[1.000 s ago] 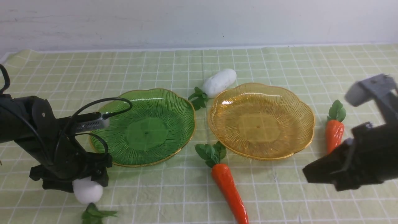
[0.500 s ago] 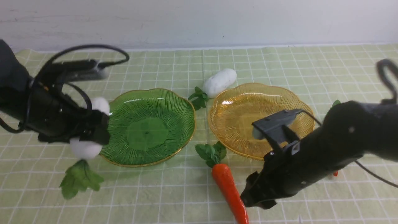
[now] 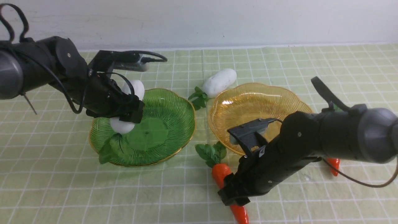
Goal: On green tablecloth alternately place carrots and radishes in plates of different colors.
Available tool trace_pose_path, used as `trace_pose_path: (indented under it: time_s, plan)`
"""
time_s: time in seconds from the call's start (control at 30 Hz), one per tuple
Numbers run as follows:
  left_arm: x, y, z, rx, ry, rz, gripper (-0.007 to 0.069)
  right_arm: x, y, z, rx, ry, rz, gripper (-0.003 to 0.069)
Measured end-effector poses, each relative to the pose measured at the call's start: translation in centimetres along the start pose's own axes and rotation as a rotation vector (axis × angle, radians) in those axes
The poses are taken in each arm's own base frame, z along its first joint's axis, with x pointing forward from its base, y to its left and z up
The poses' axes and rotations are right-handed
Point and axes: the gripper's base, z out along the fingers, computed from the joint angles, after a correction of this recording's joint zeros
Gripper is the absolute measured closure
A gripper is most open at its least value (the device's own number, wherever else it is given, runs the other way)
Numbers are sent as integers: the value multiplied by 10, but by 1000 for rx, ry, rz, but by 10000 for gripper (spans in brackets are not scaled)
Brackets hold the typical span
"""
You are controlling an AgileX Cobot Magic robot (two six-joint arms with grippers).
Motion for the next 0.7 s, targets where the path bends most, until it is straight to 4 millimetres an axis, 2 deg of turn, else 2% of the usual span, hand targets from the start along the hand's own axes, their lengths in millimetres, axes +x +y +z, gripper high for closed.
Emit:
trace_pose_path:
  time_s: [0.03, 0.07, 0.17, 0.23, 0.37, 0.43, 0.53, 0.63, 0.67, 0.7]
  plan:
    - [0, 1, 5, -4, 12, 6, 174, 2, 1, 0, -10, 25, 7, 472]
    - [0, 2, 9, -7, 24, 11, 162, 2, 2, -1, -16, 43, 4, 507]
    - [-4, 2, 7, 1, 46, 19, 76, 2, 5, -8, -33, 92, -20, 484]
    - [-9, 0, 0, 11, 59, 25, 25, 1, 9, -22, -40, 87, -39, 484]
    - [-26, -2, -17, 28, 52, 35, 13, -7, 8, -56, -28, 18, -26, 484]
    - [-36, -6, -27, 42, 36, 42, 27, -13, -1, -78, -2, -44, 3, 484]
    - [-54, -15, -45, 62, -16, 63, 104, -24, -28, -112, 58, -146, 80, 484]
    - [-70, -36, -61, 91, -50, 117, 296, -34, -55, -131, 108, -209, 145, 484]
    - [-78, -47, -67, 105, -68, 146, 405, -38, -64, -137, 122, -229, 167, 484]
    - [-87, -57, -72, 113, -93, 172, 478, -42, -78, -140, 139, -243, 199, 484]
